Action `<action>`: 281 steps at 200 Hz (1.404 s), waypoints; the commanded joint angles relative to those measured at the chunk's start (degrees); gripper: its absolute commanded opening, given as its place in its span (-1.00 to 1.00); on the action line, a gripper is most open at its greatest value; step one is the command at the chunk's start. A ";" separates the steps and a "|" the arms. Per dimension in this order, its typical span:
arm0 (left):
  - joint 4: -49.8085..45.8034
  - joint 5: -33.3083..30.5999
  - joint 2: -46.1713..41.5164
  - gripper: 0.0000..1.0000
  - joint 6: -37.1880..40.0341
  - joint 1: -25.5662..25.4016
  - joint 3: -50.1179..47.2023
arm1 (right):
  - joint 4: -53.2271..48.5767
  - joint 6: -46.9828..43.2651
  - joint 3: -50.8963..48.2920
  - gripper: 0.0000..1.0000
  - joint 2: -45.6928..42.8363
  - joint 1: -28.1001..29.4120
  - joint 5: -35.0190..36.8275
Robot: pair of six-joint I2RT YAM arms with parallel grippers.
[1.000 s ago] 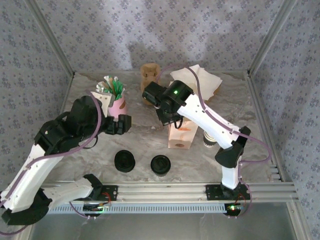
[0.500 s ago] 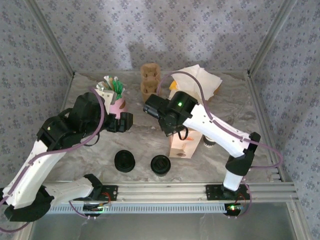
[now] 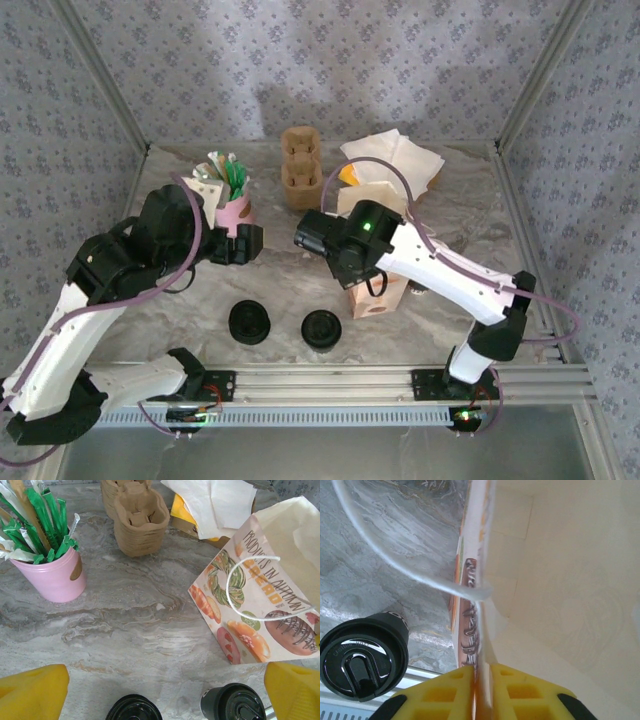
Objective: Pack the takeout coffee
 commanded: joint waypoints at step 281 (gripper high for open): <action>4.90 7.61 66.36 0.28 -5.01 18.15 50.97 | 19.61 -6.86 9.71 -0.02 -9.88 -34.22 -28.54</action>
